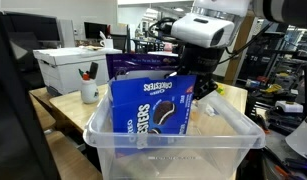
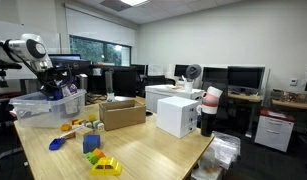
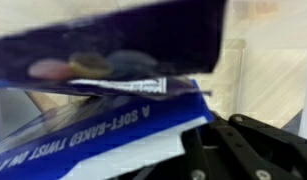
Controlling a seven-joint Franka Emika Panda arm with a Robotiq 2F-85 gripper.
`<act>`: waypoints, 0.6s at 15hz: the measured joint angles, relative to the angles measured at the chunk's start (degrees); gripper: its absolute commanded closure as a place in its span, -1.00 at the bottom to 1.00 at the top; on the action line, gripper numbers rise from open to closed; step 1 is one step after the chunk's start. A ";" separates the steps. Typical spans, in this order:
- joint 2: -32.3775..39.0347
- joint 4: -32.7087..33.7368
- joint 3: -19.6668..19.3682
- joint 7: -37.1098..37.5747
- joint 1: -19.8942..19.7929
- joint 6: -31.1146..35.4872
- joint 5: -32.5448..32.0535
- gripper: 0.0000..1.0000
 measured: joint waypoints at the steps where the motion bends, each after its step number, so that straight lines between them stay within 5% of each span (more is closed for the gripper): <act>1: 0.19 0.00 0.09 1.28 -0.03 0.04 -0.92 0.91; 9: 2.29 0.06 0.62 15.99 -0.47 0.77 -12.57 0.91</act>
